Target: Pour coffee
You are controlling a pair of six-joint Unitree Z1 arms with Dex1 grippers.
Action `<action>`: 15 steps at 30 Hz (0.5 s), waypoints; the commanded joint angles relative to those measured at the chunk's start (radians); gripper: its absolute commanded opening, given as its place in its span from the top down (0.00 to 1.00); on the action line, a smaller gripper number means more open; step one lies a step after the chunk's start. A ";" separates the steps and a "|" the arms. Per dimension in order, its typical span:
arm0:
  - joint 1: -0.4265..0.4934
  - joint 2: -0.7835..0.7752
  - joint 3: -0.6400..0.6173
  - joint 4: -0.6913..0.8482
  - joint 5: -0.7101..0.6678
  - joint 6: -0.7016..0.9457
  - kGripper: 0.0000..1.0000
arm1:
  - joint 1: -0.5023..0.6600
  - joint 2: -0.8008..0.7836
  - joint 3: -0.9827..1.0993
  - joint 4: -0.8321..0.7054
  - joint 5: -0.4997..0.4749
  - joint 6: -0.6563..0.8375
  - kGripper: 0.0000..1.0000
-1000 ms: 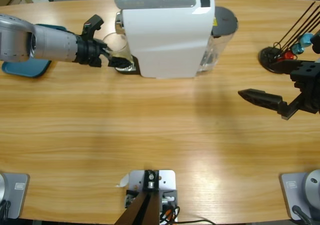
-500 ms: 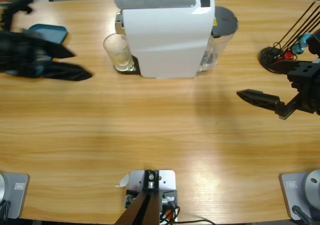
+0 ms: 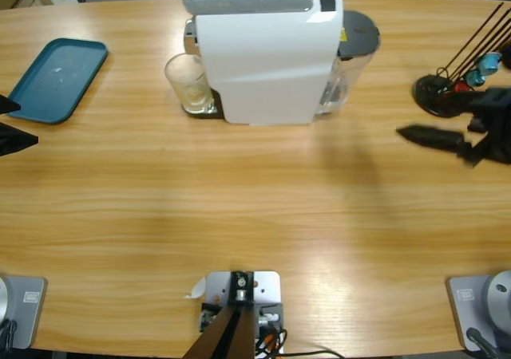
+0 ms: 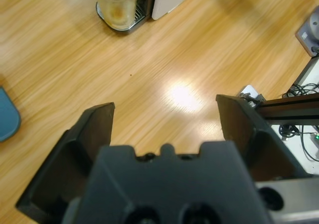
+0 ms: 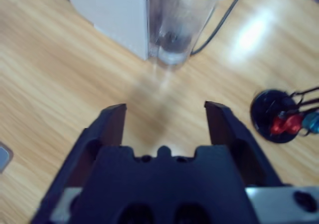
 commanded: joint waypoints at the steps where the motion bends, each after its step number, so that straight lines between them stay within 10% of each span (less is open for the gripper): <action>1: 0.023 -0.066 0.046 0.000 0.034 -0.004 0.09 | -0.098 0.023 -0.146 0.018 0.021 -0.087 1.00; 15: 0.137 -0.032 0.039 0.014 0.042 -0.067 0.17 | -0.213 0.264 -0.419 0.103 0.101 -0.216 1.00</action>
